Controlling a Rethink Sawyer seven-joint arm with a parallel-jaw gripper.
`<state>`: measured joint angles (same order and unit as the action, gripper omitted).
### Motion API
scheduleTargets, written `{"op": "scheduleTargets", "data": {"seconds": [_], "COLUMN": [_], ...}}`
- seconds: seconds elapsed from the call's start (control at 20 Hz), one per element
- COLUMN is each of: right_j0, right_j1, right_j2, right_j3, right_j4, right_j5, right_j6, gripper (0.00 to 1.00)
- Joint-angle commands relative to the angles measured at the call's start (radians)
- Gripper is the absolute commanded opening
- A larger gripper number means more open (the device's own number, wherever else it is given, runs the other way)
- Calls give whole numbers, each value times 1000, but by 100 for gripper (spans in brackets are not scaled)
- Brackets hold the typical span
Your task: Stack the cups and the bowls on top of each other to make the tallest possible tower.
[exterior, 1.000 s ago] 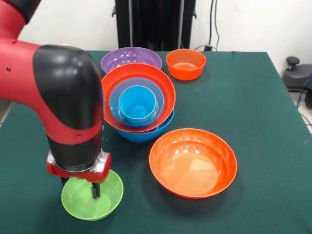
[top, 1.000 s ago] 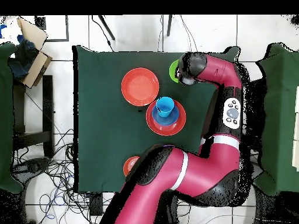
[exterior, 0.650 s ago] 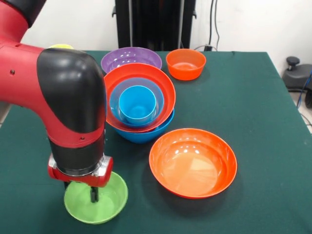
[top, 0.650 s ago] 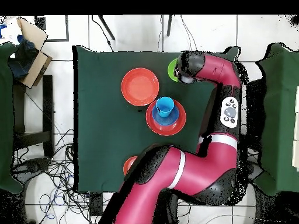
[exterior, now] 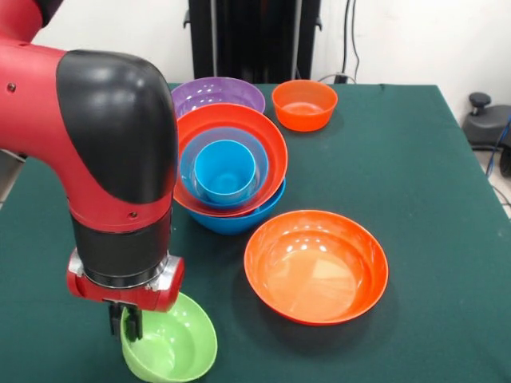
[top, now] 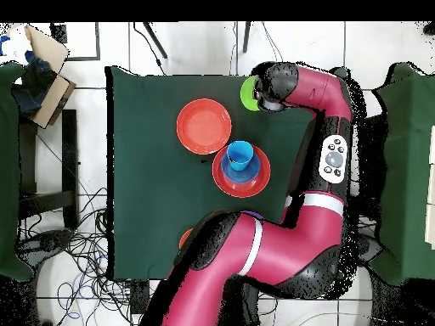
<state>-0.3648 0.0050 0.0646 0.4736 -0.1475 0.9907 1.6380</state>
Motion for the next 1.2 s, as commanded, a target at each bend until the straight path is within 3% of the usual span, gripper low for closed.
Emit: {"op": "scheduleTargets", "data": {"seconds": [0.05, 0.2, 0.35, 0.5, 0.8, 1.0, 1.2], "right_j0": [12, 13, 15, 19, 25, 28, 34], "right_j1": [35, 27, -37, -170, -366, -437, -462], "right_j2": [42, 37, 24, -2, -40, -52, -65], "right_j3": [-3, 4, 86, 242, 445, 480, 467], "right_j4": [-37, -30, -12, 9, 33, 45, 42], "right_j5": [30, 38, 40, 46, 101, 160, 220], "right_j6": [-65, -62, -55, -42, -39, -50, -49], "gripper": [0, 0, 0, 0, 0, 0, 0]}}
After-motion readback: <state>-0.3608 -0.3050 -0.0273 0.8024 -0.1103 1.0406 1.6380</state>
